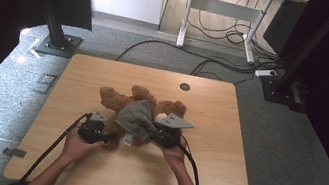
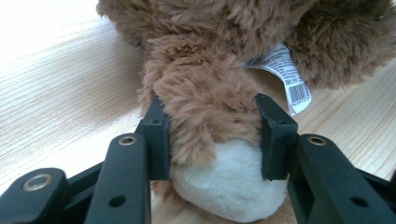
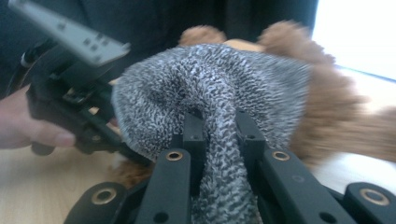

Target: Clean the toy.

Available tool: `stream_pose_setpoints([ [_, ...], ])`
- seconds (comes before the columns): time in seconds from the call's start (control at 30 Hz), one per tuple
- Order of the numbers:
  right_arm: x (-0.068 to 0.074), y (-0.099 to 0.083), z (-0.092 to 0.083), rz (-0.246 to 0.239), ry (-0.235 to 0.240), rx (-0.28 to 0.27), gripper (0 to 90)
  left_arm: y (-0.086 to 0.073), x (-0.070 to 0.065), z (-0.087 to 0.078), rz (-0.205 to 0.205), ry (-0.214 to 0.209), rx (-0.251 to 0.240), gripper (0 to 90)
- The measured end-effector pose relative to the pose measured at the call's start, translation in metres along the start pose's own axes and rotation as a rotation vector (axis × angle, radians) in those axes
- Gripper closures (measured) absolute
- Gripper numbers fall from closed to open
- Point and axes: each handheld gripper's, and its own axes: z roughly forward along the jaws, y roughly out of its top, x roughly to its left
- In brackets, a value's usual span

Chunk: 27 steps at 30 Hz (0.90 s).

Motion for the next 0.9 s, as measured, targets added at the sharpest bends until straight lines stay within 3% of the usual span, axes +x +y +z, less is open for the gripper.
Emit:
stream_pose_setpoints([
  [0.23,0.016,-0.017,0.049,-0.034,0.034,0.149,78.6,0.0,0.002,0.0,-0.007,-0.005,0.003,57.4],
  [0.43,0.017,-0.031,0.064,-0.039,0.009,0.238,78.8,0.0,0.003,0.0,-0.007,-0.002,0.008,59.2],
  [0.63,0.011,-0.038,0.05,-0.047,-0.035,0.275,79.0,0.0,0.004,0.0,-0.009,0.004,0.017,61.1],
  [0.9,-0.018,-0.052,0.007,0.026,-0.125,0.279,79.1,-0.001,0.006,0.0,-0.008,-0.009,0.02,62.0],
])
